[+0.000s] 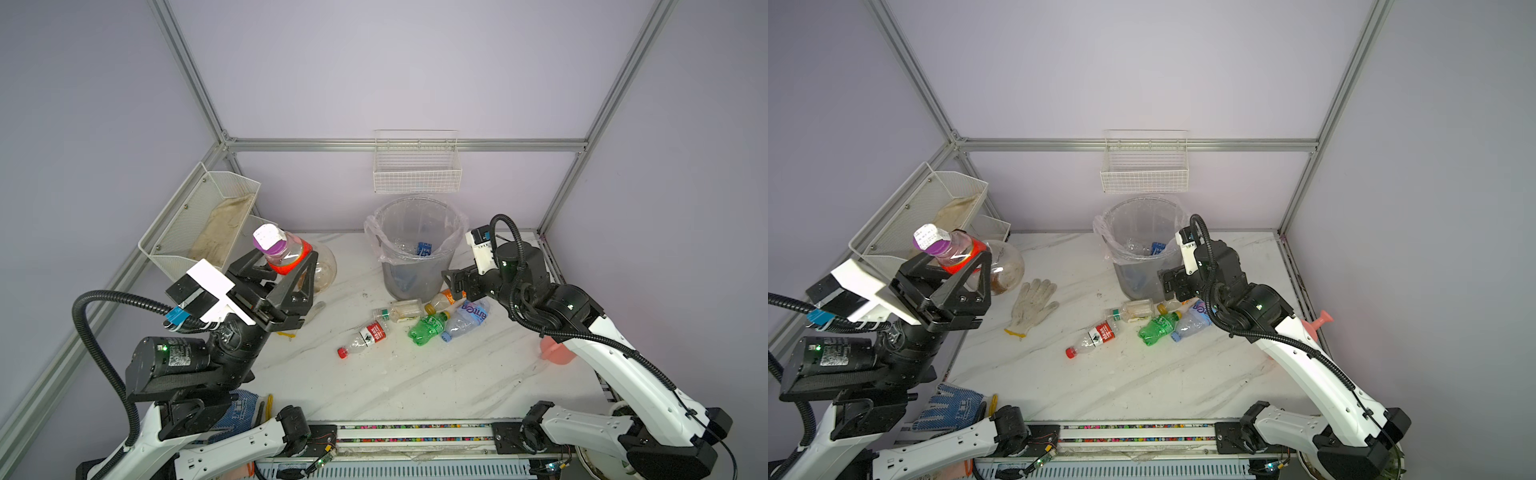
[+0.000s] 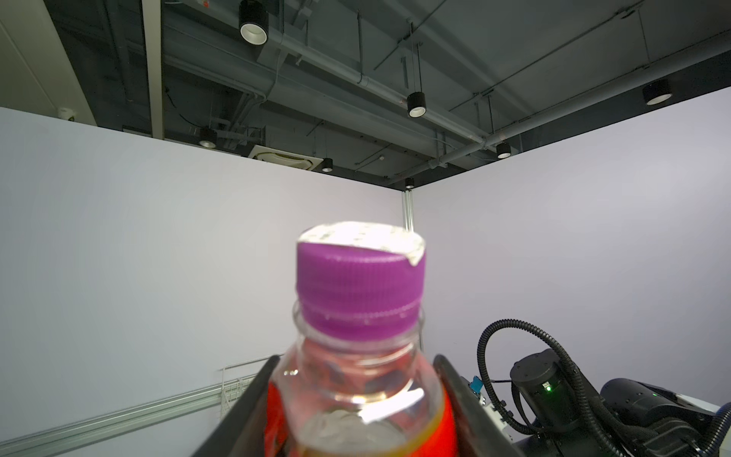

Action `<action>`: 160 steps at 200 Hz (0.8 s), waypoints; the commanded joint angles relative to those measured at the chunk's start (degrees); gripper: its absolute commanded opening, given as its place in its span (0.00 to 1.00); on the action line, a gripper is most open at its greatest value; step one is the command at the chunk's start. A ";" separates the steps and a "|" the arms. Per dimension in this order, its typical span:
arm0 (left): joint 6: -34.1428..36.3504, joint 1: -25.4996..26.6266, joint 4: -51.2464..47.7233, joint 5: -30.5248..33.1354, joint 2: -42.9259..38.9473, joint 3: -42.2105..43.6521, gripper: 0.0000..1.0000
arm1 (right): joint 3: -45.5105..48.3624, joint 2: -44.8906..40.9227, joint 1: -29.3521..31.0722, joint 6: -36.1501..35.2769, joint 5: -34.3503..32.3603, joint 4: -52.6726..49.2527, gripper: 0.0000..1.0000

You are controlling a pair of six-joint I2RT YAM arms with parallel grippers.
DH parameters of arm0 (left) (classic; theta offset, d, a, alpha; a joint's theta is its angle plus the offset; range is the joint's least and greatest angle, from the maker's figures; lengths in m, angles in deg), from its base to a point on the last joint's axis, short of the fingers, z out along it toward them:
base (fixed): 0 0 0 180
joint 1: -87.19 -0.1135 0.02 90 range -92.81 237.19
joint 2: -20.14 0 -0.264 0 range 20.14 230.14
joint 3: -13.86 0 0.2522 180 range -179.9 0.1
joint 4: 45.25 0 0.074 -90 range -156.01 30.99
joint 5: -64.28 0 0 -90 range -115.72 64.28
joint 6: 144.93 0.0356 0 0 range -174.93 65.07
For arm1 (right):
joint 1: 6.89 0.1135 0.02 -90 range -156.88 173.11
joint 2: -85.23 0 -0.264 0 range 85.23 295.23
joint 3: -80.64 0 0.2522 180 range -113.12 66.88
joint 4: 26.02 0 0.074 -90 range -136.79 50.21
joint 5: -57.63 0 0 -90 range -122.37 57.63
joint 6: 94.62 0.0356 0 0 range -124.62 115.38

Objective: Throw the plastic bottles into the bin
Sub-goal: 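Carry the purple-cap bottle up and over the bin with the left gripper, then open the left gripper above the bin to drop the purple-cap bottle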

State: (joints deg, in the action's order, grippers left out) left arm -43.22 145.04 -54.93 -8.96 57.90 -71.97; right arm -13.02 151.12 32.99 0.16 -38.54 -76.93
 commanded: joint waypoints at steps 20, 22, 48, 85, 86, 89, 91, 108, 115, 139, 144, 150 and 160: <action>2.94 0.09 3.41 -0.30 2.90 0.31 0.39 | -0.02 -0.56 0.07 0.85 0.51 -0.62 0.97; 2.96 0.14 3.35 -0.27 3.28 0.17 0.39 | -0.09 -0.54 0.04 0.87 0.47 -0.60 0.97; 3.66 0.12 4.64 0.48 7.76 -1.60 0.39 | -0.24 -0.42 0.02 1.10 0.73 -0.38 0.97; 4.44 -2.41 1.87 3.06 20.79 -9.22 0.41 | -0.32 -0.42 0.02 1.83 1.40 -0.01 0.97; 4.19 -2.71 1.40 2.91 21.44 -9.62 0.41 | -0.33 -0.46 0.02 1.82 1.46 0.02 0.97; 3.22 -3.50 0.01 2.11 23.13 -10.96 0.41 | -0.39 -0.44 0.02 1.92 1.43 0.02 0.97; 2.31 -4.27 -1.05 1.47 24.14 -11.90 0.42 | -0.47 -0.48 0.05 1.97 1.43 0.00 0.97; -10.24 -14.60 -12.81 -10.55 34.14 -21.89 0.43 | -0.92 -0.58 0.02 2.22 1.79 0.11 0.97; -14.18 -18.19 -15.94 -14.67 38.47 -25.58 0.44 | -1.19 -0.52 0.02 2.33 2.01 0.18 0.97; -16.17 -22.70 -32.75 -15.33 54.58 -40.99 1.00 | -2.14 -0.88 0.02 2.69 2.64 0.07 0.97; -16.38 -23.01 -36.66 -16.09 56.80 -44.57 1.00 | -2.32 -1.14 0.02 2.69 2.49 -0.11 0.97; -16.83 -23.09 -39.56 -17.29 58.19 -47.11 1.00 | -2.39 -1.31 0.02 2.72 2.37 -0.46 0.97; -16.38 -23.11 -39.25 -20.24 57.10 -46.13 1.00 | -2.33 -2.03 0.02 2.70 1.70 -0.96 0.97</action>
State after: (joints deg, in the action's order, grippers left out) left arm -55.66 122.13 -79.04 -21.07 114.05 -109.70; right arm -13.50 151.07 32.99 2.08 -36.62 -76.93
